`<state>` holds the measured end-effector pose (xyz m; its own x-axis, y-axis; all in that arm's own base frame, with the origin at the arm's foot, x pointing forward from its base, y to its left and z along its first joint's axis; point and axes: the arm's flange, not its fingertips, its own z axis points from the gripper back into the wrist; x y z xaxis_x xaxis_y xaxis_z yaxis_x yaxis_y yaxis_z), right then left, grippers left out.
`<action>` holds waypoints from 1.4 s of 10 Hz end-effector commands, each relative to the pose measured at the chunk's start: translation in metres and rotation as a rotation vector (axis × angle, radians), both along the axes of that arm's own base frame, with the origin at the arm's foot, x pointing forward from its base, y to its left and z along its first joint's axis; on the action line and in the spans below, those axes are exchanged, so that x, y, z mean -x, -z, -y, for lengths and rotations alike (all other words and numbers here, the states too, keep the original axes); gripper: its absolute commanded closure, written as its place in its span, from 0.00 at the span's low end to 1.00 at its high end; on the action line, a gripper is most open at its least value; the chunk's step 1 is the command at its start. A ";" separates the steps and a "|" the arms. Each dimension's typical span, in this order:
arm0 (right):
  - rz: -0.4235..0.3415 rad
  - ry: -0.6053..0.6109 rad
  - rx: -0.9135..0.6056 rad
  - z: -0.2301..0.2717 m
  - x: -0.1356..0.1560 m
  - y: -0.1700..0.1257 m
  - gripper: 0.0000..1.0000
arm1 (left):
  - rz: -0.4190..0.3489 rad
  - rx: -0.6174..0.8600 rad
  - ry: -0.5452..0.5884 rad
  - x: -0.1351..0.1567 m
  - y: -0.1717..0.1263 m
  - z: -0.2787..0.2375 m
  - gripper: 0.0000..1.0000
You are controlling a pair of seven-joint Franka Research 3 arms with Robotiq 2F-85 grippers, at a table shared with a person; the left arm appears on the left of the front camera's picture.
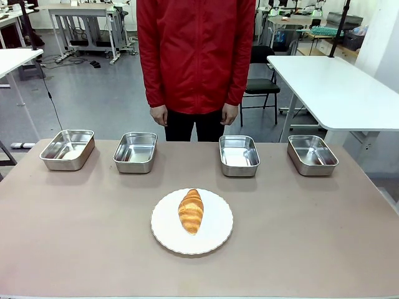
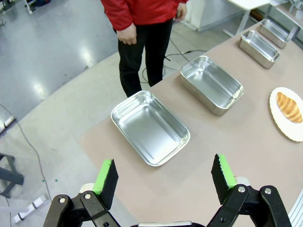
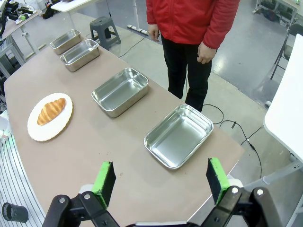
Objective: Place the bread in the container.
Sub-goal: Place the Butter Roll into the Airtight Container indicated by the human.
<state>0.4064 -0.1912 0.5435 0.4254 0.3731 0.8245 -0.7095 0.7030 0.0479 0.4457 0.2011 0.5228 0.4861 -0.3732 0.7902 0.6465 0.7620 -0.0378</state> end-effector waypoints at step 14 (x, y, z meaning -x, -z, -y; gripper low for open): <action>0.004 -0.003 -0.004 0.000 0.000 -0.001 0.00 | 0.008 0.021 -0.003 0.000 -0.001 0.001 0.00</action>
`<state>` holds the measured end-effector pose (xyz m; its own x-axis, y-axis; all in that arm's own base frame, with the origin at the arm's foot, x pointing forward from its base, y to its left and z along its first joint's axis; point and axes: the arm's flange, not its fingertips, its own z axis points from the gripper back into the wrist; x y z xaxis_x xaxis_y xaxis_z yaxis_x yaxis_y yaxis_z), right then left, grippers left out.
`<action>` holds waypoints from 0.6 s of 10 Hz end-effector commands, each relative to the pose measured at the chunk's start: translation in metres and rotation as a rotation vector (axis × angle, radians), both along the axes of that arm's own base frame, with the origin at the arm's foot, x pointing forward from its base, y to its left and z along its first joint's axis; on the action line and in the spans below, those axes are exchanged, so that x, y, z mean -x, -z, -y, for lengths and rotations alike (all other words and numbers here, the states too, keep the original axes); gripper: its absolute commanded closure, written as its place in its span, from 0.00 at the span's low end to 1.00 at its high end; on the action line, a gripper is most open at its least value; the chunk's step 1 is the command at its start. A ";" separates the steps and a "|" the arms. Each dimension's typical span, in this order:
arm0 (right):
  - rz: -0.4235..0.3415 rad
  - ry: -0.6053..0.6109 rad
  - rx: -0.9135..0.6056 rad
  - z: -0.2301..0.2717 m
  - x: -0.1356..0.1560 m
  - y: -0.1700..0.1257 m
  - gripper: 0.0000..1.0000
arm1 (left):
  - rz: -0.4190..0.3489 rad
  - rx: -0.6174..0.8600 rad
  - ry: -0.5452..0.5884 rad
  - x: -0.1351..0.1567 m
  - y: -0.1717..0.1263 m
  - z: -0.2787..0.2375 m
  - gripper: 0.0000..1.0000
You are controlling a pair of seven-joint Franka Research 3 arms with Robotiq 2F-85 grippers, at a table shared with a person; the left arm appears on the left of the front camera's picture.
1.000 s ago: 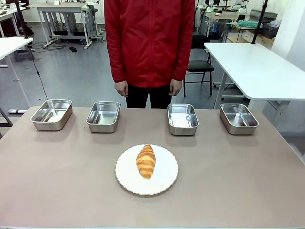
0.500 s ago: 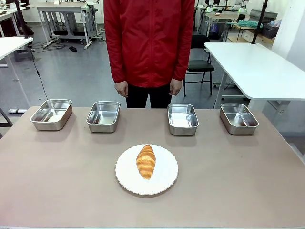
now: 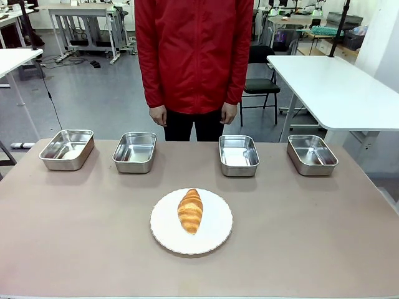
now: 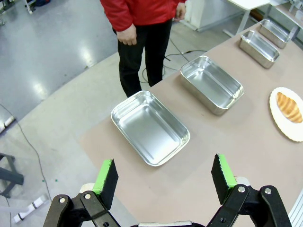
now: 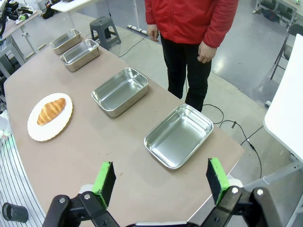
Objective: Place the bread in the container.
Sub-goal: Place the Butter Roll into the Airtight Container indicated by the human.
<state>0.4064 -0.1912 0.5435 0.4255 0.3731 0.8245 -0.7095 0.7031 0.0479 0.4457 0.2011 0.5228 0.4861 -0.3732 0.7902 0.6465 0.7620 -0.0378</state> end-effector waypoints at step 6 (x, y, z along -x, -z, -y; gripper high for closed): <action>0.004 -0.003 -0.004 0.000 0.000 -0.001 0.00 | 0.008 0.021 -0.003 0.000 -0.001 0.001 0.00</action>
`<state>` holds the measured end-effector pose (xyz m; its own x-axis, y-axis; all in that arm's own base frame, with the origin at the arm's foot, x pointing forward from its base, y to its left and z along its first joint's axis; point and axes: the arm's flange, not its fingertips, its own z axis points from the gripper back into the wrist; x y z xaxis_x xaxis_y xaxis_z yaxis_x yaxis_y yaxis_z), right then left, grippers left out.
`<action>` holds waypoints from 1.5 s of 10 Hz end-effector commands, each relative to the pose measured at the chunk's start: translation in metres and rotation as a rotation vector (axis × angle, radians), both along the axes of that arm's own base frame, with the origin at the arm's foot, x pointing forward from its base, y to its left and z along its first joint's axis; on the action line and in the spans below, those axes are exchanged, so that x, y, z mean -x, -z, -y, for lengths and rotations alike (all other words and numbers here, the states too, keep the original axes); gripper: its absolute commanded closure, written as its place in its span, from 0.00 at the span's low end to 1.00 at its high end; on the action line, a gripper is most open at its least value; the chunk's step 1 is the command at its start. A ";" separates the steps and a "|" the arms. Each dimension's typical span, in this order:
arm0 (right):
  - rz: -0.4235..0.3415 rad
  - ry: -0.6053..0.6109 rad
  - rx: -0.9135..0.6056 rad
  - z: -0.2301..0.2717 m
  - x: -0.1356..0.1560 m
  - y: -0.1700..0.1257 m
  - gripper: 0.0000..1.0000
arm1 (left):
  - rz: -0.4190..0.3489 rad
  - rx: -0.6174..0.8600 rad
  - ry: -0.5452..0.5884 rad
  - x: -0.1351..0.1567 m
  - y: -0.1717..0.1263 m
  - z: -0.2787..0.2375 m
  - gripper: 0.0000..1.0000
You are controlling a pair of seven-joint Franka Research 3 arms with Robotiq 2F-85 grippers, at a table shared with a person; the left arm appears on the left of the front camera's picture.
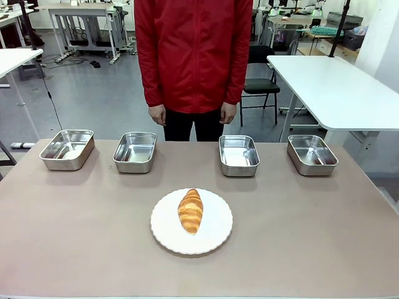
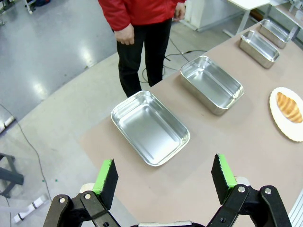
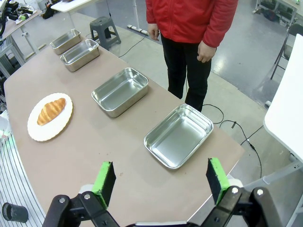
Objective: Place the bread in the container.
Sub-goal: Place the Butter Roll into the Airtight Container indicated by the human.
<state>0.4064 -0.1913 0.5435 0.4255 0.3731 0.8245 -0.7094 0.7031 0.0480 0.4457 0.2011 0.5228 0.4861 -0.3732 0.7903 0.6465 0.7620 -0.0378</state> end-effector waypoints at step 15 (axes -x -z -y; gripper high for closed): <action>0.004 -0.003 -0.004 0.000 0.000 -0.001 0.00 | 0.008 0.021 -0.003 0.000 -0.001 0.001 0.00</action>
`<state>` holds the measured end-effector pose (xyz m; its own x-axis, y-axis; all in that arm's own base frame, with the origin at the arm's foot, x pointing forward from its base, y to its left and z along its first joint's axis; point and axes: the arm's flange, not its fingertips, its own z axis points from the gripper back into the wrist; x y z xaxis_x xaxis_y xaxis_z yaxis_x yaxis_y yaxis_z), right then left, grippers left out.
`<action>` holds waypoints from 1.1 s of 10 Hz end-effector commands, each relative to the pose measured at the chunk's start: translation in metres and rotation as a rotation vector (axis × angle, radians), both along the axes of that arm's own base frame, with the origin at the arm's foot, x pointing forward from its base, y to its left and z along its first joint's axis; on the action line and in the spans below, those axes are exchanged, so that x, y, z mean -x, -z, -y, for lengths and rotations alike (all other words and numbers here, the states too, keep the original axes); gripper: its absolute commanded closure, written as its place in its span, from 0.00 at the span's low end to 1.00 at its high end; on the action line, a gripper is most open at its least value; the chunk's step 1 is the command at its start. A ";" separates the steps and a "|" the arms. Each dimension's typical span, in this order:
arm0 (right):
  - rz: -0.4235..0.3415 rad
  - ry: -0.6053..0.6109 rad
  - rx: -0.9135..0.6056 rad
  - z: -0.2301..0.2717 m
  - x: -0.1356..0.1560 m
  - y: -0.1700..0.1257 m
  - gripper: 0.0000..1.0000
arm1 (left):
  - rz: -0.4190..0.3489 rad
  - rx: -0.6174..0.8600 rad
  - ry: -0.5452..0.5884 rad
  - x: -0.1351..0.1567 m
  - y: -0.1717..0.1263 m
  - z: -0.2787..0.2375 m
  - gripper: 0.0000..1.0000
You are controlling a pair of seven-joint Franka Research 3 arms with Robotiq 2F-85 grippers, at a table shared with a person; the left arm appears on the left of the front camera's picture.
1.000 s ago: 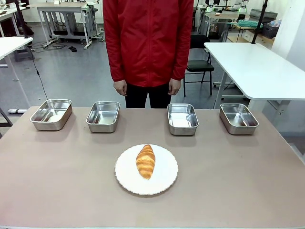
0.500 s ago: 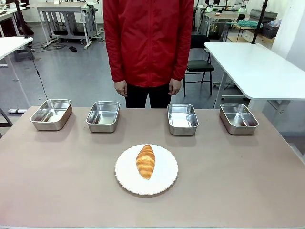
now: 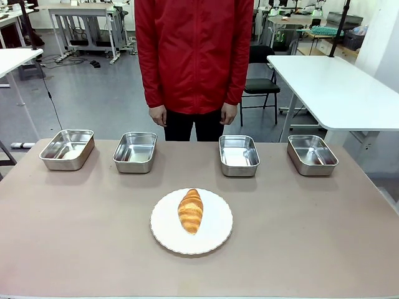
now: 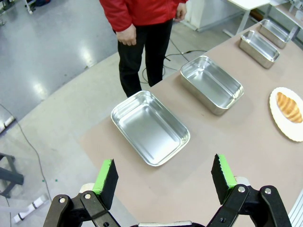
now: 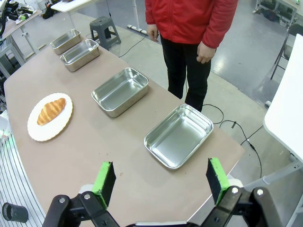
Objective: Place the bread in the container.
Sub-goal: Place the Butter Roll into the Airtight Container indicated by the human.
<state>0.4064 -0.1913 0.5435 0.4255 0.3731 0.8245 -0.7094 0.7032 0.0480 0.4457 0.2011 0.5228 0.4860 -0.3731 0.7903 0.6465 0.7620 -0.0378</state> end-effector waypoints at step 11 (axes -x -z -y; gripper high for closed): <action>0.004 -0.003 -0.004 0.000 0.000 -0.001 0.00 | 0.008 0.020 -0.003 0.000 -0.001 0.001 0.00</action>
<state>0.4064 -0.1913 0.5435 0.4255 0.3731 0.8245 -0.7094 0.7032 0.0480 0.4457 0.2011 0.5228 0.4860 -0.3731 0.7903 0.6465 0.7620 -0.0378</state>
